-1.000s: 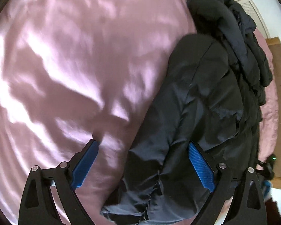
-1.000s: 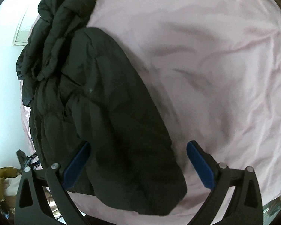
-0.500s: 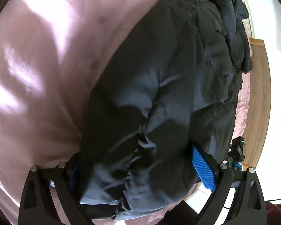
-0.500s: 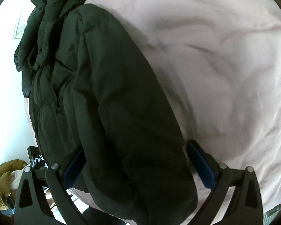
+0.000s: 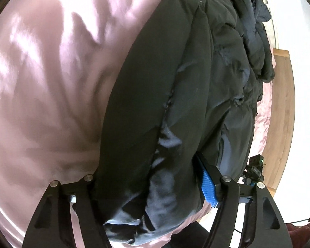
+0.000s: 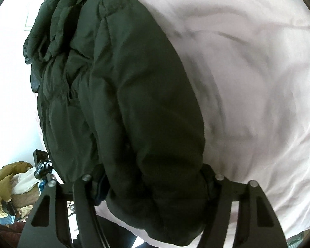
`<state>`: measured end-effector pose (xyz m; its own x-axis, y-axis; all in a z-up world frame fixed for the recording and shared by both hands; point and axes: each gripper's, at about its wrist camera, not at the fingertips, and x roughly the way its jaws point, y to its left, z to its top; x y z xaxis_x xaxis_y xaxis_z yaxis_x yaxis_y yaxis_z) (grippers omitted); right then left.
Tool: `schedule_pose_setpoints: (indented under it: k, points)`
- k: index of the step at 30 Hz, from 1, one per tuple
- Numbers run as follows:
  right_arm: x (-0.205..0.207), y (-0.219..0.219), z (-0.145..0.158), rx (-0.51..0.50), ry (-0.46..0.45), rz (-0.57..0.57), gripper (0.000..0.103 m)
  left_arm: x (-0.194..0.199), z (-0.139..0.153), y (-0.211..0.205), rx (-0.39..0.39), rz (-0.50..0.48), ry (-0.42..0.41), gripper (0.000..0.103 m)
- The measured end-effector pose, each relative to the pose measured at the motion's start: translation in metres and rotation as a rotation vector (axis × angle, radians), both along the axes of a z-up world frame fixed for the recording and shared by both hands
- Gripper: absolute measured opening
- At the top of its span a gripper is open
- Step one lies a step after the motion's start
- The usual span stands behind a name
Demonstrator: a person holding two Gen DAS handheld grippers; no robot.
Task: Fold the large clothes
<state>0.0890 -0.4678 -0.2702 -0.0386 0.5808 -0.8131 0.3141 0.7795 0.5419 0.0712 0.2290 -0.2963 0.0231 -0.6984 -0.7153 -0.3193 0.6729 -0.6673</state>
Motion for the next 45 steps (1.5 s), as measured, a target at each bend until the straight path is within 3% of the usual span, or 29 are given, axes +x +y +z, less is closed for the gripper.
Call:
schedule_pose_setpoints:
  k: [4,7,12,17,24,32,40,45]
  points:
    - [0.001,0.007,-0.002,0.003,0.009,0.008,0.063,-0.003,0.002,-0.006,0.002,0.0,0.001,0.069]
    - [0.001,0.006,0.0,0.007,0.007,0.016,0.055,-0.005,0.004,-0.01,-0.002,-0.017,0.0,0.06]
    - [0.006,0.011,0.005,-0.006,-0.012,0.046,0.036,-0.007,0.011,-0.008,0.02,-0.002,-0.013,0.029]
    - [0.013,0.026,0.018,-0.014,-0.042,0.086,0.021,-0.006,0.032,-0.012,0.006,-0.008,-0.067,0.014]
    - [0.021,0.021,0.046,-0.001,-0.1,0.04,0.017,-0.005,0.062,0.012,-0.025,0.088,-0.138,0.011]
    - [0.043,0.009,0.081,0.029,-0.164,-0.032,0.017,0.021,0.091,0.022,-0.067,0.208,-0.194,0.011]
    - [0.088,-0.025,0.122,0.059,-0.281,-0.061,0.017,0.068,0.139,0.019,-0.084,0.25,-0.296,0.011]
    - [0.135,-0.038,0.149,0.08,-0.377,-0.104,0.017,0.119,0.171,0.019,-0.106,0.283,-0.384,0.011]
